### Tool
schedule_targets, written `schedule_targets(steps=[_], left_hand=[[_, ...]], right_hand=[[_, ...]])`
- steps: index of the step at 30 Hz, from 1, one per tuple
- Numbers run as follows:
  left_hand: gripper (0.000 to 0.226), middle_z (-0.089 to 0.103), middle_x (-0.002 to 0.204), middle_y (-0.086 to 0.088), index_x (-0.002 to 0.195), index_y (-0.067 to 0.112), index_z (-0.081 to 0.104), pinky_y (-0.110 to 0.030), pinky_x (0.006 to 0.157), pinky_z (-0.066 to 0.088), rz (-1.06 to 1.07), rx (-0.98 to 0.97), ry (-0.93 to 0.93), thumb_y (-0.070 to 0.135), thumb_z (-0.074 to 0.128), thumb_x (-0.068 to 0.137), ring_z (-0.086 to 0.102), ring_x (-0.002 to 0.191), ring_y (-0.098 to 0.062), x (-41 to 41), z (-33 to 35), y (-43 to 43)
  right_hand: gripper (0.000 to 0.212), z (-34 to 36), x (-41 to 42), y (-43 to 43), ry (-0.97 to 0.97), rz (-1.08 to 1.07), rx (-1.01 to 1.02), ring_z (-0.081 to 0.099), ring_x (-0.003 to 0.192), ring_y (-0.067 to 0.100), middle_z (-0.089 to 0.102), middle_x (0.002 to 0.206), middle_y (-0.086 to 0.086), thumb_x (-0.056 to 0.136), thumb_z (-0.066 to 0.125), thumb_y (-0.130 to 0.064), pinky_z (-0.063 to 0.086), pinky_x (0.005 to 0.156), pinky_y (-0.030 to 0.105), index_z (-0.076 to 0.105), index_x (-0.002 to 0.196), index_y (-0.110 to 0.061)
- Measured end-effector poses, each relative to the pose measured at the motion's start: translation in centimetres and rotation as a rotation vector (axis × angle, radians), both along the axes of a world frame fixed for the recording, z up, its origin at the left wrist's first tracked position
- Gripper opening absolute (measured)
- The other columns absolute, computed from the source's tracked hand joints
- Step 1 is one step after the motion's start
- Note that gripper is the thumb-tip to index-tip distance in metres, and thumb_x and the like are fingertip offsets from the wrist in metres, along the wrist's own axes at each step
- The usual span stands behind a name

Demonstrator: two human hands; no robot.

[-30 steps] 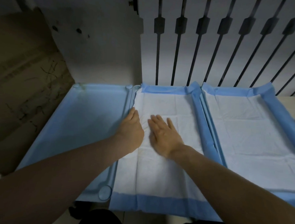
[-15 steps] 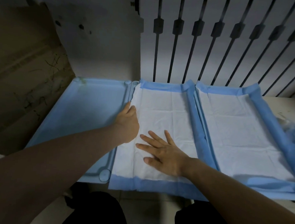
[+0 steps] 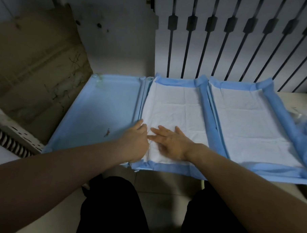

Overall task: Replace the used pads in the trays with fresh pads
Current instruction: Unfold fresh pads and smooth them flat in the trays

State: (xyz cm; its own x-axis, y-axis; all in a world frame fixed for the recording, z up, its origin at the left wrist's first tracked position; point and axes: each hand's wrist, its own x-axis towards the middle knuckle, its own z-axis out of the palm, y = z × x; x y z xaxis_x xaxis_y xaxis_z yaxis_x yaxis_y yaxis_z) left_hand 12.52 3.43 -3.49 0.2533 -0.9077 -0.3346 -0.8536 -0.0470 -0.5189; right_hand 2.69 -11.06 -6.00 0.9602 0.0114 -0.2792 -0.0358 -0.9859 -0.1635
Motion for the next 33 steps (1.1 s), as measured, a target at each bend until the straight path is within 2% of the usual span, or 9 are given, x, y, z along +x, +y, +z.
schedule_targets(steps=[4,7,13,17,20,22,24,28,33], left_hand=[[0.033,0.049,0.138,-0.016,0.111,0.014,0.07,-0.053,0.118,0.002,0.052,0.06,-0.003,0.03,0.051,0.089,0.023,0.138,-0.034,-0.3,0.2,-0.1],[0.034,0.045,0.142,-0.018,0.111,0.012,0.07,-0.053,0.118,0.002,0.053,0.1,-0.039,0.029,0.051,0.089,0.021,0.14,-0.035,-0.4,0.3,-0.2],[0.036,0.041,0.145,-0.015,0.12,0.013,0.064,-0.053,0.118,0.001,0.044,0.115,-0.083,0.025,0.048,0.091,0.019,0.14,-0.033,-0.3,0.2,0.2],[0.037,0.049,0.137,-0.008,0.123,0.014,0.061,-0.049,0.117,-0.002,0.068,-0.088,-0.001,0.028,0.05,0.091,0.029,0.137,-0.024,0.4,-0.2,0.7],[0.022,0.061,0.109,0.0,0.101,0.02,0.068,-0.038,0.113,0.019,0.04,-0.251,0.17,0.022,0.05,0.089,0.05,0.113,-0.021,-0.7,0.3,1.2],[0.023,0.064,0.097,0.0,0.092,0.021,0.07,-0.029,0.094,0.037,0.093,-0.309,0.372,0.021,0.047,0.09,0.057,0.096,-0.02,-1.8,0.6,1.7],[0.025,0.065,0.09,-0.001,0.086,0.019,0.07,-0.029,0.087,0.039,0.185,-0.245,0.487,0.024,0.047,0.092,0.057,0.088,-0.021,-2.6,0.6,2.0],[0.023,0.059,0.083,-0.003,0.072,0.019,0.053,-0.034,0.092,0.041,0.232,-0.105,0.405,0.027,0.048,0.093,0.058,0.092,-0.025,-2.6,1.0,0.9],[0.035,0.059,0.088,-0.009,0.063,0.017,0.037,-0.031,0.086,0.036,0.284,-0.012,0.385,0.026,0.051,0.094,0.058,0.096,-0.028,-3.2,2.4,-0.1]], right_hand=[[0.056,0.3,-1.6,2.8,0.007,0.03,0.027,-0.001,0.15,0.016,0.005,0.163,-0.006,0.1,0.039,-0.037,0.002,0.12,0.053,0.02,0.153,-0.03],[0.046,0.9,-3.4,3.7,-0.013,0.002,0.134,0.006,0.149,0.013,0.019,0.16,-0.01,0.103,0.031,-0.029,0.003,0.121,0.045,0.034,0.149,-0.028],[0.044,2.0,-6.2,5.4,-0.091,-0.093,0.323,0.043,0.131,0.016,0.05,0.144,-0.001,0.098,0.046,-0.017,0.027,0.113,0.026,0.049,0.141,-0.024],[0.047,2.7,-5.9,5.3,-0.088,-0.284,0.544,0.048,0.125,0.019,0.049,0.141,0.005,0.097,0.045,-0.004,0.033,0.109,0.024,0.047,0.141,-0.017],[0.036,1.9,-5.4,5.2,-0.056,-0.288,0.456,0.048,0.12,0.025,0.053,0.131,0.009,0.095,0.046,-0.005,0.035,0.105,0.028,0.061,0.128,-0.012],[0.033,1.2,-5.1,5.5,-0.027,-0.281,0.396,0.045,0.114,0.025,0.053,0.123,0.007,0.094,0.047,-0.012,0.037,0.101,0.036,0.065,0.122,-0.018],[0.032,1.0,-4.7,6.0,0.002,-0.287,0.343,0.041,0.113,0.023,0.051,0.123,0.003,0.096,0.046,-0.02,0.034,0.101,0.04,0.062,0.124,-0.024],[0.033,1.7,-4.5,6.2,0.013,-0.317,0.337,0.044,0.114,0.023,0.052,0.124,0.004,0.097,0.042,-0.025,0.032,0.103,0.04,0.06,0.125,-0.024],[0.04,2.6,-6.8,4.4,0.002,-0.431,0.333,0.05,0.103,0.023,0.056,0.12,0.012,0.102,0.028,-0.032,0.038,0.096,0.037,0.059,0.111,-0.009]])
